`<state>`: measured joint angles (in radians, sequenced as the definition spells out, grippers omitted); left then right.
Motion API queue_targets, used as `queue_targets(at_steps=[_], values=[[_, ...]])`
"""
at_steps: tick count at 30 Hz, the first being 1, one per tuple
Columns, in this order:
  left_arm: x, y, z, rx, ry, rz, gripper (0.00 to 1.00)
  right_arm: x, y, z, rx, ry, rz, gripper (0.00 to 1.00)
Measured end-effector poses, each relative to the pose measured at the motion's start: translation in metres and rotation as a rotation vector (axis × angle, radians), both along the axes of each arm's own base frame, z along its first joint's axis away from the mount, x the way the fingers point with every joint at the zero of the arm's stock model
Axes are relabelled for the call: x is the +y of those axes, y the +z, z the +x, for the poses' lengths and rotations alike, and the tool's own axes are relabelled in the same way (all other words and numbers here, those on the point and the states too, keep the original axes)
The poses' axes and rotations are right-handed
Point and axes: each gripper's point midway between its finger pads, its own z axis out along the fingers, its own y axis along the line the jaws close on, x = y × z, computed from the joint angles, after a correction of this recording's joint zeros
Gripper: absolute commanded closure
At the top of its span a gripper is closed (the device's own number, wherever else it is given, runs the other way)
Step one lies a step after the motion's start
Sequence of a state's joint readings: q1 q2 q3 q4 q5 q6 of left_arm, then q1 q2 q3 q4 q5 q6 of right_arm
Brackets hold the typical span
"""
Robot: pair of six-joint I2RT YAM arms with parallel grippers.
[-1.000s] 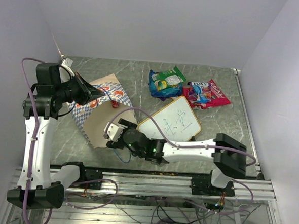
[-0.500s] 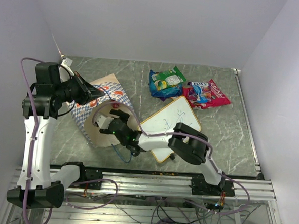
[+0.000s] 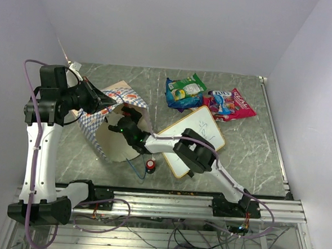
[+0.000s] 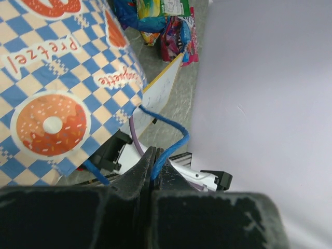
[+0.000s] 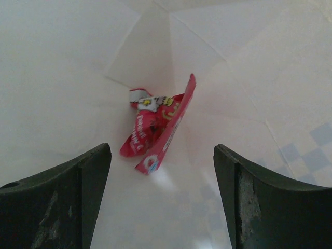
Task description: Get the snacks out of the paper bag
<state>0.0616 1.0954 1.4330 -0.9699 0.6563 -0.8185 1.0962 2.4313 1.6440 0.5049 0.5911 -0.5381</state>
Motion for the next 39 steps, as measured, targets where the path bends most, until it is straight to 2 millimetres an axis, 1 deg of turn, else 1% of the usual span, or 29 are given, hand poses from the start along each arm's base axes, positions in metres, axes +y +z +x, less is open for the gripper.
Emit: queue_targets(at_steps=[4, 8, 11, 16, 17, 20, 22, 25, 30, 34, 39], values=[[0.0, -0.004, -0.003, 0.018, -0.004, 0.004, 0.93, -0.004, -0.003, 0.025, -0.006, -0.04, 0.014, 0.21], [0.0, -0.006, -0.007, 0.041, -0.011, 0.013, 0.93, -0.01, -0.004, 0.045, -0.013, -0.071, 0.026, 0.28], [0.001, -0.003, -0.008, 0.041, -0.015, 0.021, 0.93, -0.008, -0.006, 0.054, -0.017, -0.079, 0.034, 0.45], [0.002, 0.003, -0.009, 0.031, -0.02, 0.036, 0.93, -0.005, -0.017, 0.053, 0.008, -0.071, 0.021, 0.67], [0.002, 0.003, -0.009, 0.032, -0.02, 0.038, 0.93, -0.004, -0.018, 0.051, 0.014, -0.066, 0.019, 0.71], [0.002, 0.002, -0.01, 0.038, -0.02, 0.038, 0.93, 0.001, -0.02, 0.045, 0.022, -0.05, 0.016, 0.91], [0.002, 0.002, -0.01, 0.039, -0.02, 0.038, 0.93, 0.005, -0.02, 0.041, 0.024, -0.034, 0.014, 0.96], [0.002, 0.001, -0.009, 0.038, -0.018, 0.039, 0.93, 0.013, -0.018, 0.032, 0.028, 0.0, 0.013, 1.0], [0.002, 0.004, -0.006, 0.023, -0.013, 0.036, 0.93, 0.025, -0.005, 0.008, 0.048, 0.051, 0.016, 1.0], [0.002, 0.006, -0.003, 0.011, -0.009, 0.032, 0.93, 0.029, 0.011, -0.017, 0.072, 0.099, 0.033, 1.0], [0.002, 0.01, 0.001, -0.009, -0.005, 0.028, 0.93, 0.032, 0.032, -0.055, 0.111, 0.172, 0.062, 1.0]])
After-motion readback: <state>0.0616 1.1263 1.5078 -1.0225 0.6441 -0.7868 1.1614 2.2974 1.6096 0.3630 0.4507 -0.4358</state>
